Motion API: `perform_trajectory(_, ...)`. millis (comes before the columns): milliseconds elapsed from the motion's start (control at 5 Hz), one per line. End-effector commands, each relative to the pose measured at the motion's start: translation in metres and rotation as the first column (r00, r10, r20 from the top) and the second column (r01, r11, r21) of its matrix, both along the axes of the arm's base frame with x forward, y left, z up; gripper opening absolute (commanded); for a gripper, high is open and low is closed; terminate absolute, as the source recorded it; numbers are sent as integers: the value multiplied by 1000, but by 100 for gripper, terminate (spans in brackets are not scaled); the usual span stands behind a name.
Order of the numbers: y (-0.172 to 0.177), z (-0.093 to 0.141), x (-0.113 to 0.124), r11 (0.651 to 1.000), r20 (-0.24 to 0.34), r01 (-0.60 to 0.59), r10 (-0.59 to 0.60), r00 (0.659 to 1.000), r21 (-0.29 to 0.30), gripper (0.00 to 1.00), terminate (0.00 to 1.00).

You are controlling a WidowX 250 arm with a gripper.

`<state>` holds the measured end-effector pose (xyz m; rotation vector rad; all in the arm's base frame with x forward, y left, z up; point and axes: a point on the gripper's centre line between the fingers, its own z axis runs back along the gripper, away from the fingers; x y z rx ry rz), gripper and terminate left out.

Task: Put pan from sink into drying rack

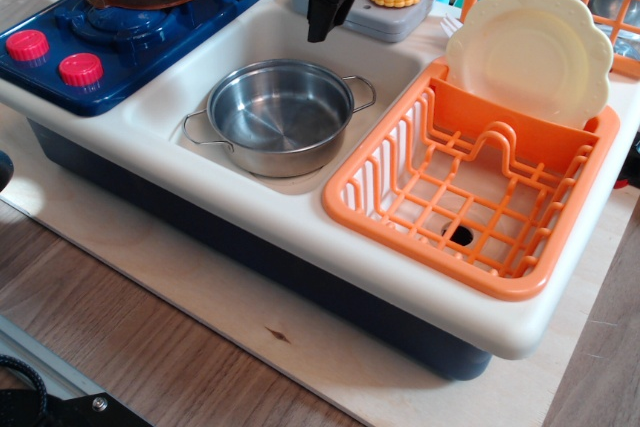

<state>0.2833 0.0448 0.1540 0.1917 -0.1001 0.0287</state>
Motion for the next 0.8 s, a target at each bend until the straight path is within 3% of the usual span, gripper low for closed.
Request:
perform_trajectory(0,0,0,0,1000,0,0,0,1000,0,100,0)
perform_trajectory(200,-2,4,-6,972,11,233,-233,972,-25,100,0)
perform_trajectory(600,-4,1,-9,848,24,530,-530,848,2,100,0)
